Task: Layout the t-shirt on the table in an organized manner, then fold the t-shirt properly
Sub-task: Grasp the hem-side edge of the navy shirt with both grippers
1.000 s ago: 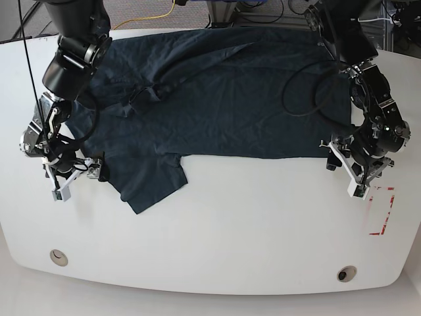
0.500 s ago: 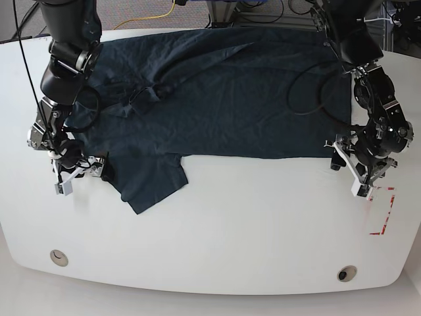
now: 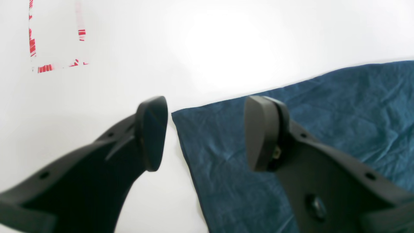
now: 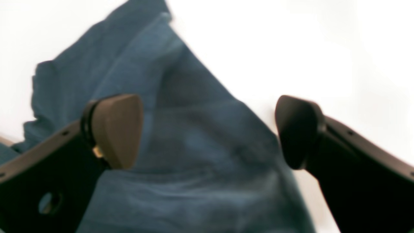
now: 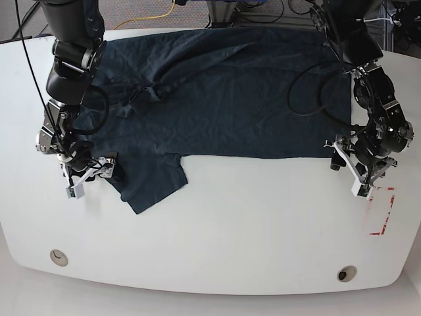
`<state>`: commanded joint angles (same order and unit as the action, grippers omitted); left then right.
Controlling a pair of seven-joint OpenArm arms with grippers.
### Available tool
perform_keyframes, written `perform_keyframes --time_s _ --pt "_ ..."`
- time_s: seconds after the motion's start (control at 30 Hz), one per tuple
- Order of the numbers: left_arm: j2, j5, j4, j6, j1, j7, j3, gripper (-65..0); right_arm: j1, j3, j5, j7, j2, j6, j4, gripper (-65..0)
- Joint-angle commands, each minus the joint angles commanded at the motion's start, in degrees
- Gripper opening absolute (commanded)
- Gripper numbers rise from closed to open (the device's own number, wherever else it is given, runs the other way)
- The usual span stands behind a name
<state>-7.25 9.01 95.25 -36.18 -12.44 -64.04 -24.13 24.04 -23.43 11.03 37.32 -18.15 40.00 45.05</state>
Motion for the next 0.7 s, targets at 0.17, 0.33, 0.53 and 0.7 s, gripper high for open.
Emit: perform_keyframes --time_s 0.17,0.33,0.53,0.7 --pt "0.0 0.0 0.0 0.0 0.0 0.0 0.0 -29.7 -0.1 0.0 0.0 0.1 -0.1 0.00 0.0 -5.9" --pt "0.0 0.0 0.0 0.0 0.6 0.0 0.0 -29.7 -1.1 0.4 0.0 0.4 -0.1 0.00 0.0 -17.0" --pt "0.0 0.0 0.0 0.0 0.7 0.0 0.0 -29.7 -2.2 0.4 0.0 1.7 -0.1 0.00 0.0 -18.2" --pt "0.0 0.0 0.0 0.0 0.8 0.0 0.0 -29.7 -5.0 0.4 0.0 2.5 -0.1 0.00 3.7 -18.2"
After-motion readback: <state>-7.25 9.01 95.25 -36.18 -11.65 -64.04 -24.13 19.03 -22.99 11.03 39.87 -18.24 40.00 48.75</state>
